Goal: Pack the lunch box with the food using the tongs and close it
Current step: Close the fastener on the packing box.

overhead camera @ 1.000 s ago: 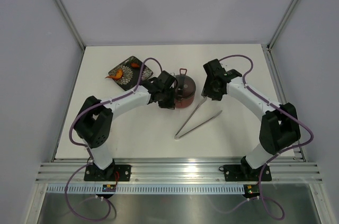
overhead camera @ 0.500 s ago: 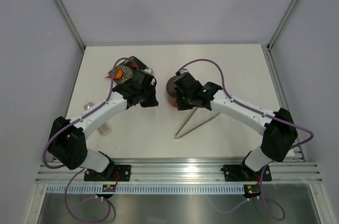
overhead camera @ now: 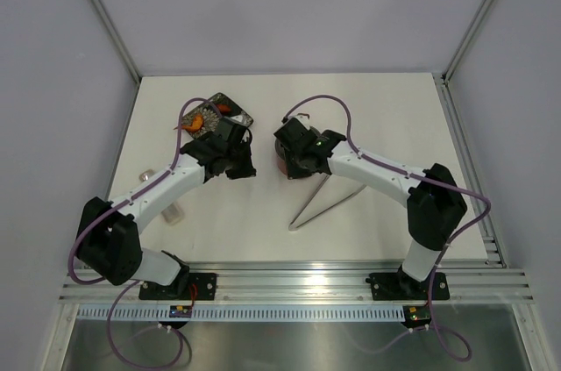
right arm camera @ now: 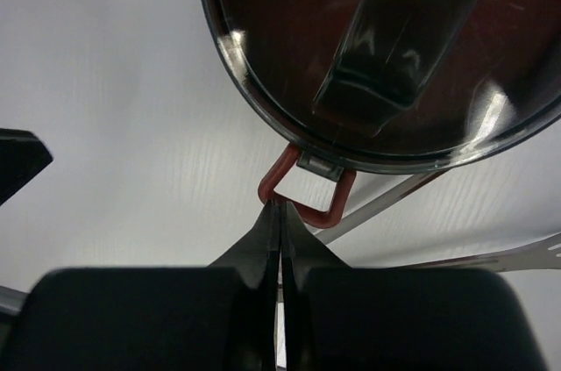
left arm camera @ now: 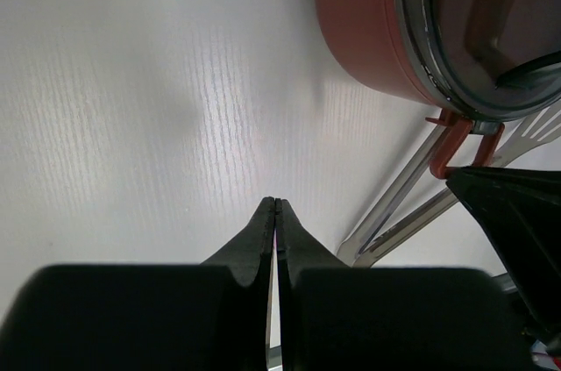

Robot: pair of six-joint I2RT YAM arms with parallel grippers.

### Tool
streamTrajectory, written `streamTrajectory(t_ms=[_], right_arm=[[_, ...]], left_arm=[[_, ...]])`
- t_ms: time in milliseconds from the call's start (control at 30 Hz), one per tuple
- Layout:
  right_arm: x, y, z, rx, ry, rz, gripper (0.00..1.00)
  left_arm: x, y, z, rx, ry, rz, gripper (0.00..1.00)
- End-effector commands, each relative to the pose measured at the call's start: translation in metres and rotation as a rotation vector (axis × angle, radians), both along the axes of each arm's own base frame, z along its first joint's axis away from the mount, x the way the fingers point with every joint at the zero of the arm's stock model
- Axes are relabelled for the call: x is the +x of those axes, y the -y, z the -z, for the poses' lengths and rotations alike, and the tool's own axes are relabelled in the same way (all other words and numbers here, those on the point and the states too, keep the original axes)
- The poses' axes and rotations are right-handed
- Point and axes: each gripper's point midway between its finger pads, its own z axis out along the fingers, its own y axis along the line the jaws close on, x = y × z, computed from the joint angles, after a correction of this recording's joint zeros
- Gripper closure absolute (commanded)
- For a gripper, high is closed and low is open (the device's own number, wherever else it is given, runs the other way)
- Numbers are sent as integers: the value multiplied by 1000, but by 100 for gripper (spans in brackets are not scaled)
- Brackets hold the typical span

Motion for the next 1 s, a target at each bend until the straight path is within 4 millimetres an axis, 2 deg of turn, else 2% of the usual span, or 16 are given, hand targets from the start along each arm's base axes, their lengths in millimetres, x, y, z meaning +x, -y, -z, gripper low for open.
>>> streamTrajectory(t_ms=[0,167,467,600,633,700,733,833,967], right_arm=[[12,4,8,-62,28,26,100],[17,3,26,-102,18,25,100],[31,1,8,-108,84,28,100],[19,0,-1,-56,89,-11,100],[15,1,-8,-43,102,-19,100],[7,8,-5,-64,102,-30,100],[2,9,-12,-55,115,-36,100],[-6,21,-14,-61,122,-19,100],[-13,25,-11,-46,115,-5,100]], left_arm=[[5,6,-11,-42,45,8,100],[5,5,-9,-38,42,6,100],[4,8,-5,-49,35,9,100],[4,6,-7,-45,41,5,100],[4,5,-7,-43,43,5,100],[7,3,-11,-47,51,-4,100],[8,1,-12,-49,54,-8,100],[13,-4,-18,-48,67,-17,100],[20,-9,-24,-44,80,-27,100]])
